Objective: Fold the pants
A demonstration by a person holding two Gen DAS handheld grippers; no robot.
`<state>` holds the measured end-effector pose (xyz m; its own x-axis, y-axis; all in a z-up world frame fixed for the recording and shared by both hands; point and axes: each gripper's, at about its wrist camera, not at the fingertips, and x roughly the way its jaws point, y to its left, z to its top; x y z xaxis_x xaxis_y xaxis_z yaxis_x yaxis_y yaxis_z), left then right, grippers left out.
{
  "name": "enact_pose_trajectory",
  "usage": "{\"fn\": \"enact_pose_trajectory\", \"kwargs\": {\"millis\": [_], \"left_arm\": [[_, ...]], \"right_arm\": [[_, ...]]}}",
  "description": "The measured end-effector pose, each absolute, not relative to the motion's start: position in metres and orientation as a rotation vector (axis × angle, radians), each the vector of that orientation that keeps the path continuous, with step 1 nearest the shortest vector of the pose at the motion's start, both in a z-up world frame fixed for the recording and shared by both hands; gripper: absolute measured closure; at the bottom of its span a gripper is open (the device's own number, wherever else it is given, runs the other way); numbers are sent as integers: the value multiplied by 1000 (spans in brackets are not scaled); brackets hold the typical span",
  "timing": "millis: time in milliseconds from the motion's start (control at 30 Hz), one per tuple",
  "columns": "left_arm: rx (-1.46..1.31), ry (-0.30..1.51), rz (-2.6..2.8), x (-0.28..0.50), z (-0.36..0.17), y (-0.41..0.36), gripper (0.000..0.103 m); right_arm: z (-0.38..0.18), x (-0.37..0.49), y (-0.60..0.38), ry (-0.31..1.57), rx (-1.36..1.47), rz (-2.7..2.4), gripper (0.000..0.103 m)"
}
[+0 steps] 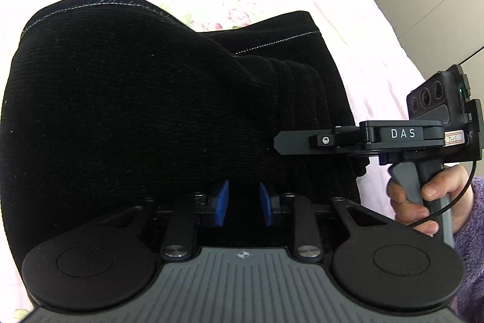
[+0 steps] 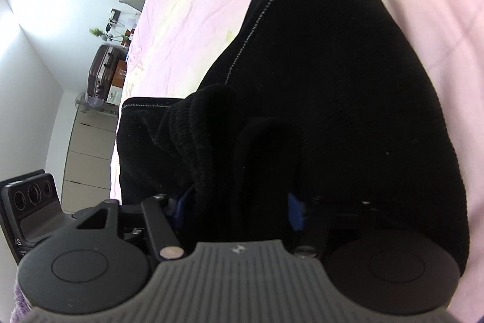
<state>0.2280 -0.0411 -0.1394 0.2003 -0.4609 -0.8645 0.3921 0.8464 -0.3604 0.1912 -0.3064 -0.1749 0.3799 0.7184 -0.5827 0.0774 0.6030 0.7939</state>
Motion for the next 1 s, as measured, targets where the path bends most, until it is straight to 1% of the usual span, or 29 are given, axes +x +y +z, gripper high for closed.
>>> {"fn": "enact_pose_trajectory", "kwargs": {"millis": [33, 100, 133, 200, 300, 367, 600, 767, 867, 1000], "left_arm": [[-67, 1229, -597, 227, -137, -39, 73], [-70, 1219, -594, 223, -132, -37, 73], [-74, 1208, -592, 223, -129, -36, 73], [-81, 1184, -586, 219, -121, -30, 73], [-56, 1122, -548, 206, -95, -11, 73], [-51, 1089, -518, 200, -79, 4, 73], [-104, 938, -366, 179, -25, 75, 73], [-142, 888, -308, 176, -8, 104, 73], [-159, 882, -320, 180, -12, 108, 73], [-144, 904, -354, 196, -28, 98, 73]], "right_arm": [[-173, 190, -306, 1128, 864, 487, 63], [-162, 187, -301, 1121, 855, 487, 70], [-153, 185, -297, 1113, 821, 489, 71], [-133, 182, -285, 1095, 740, 491, 73], [-92, 177, -264, 1060, 554, 489, 74], [-67, 175, -251, 1036, 477, 496, 75], [16, 183, -219, 977, 378, 572, 78], [77, 202, -205, 943, 326, 571, 79], [91, 216, -213, 965, 300, 515, 80], [64, 232, -261, 1029, 293, 393, 82]]}}
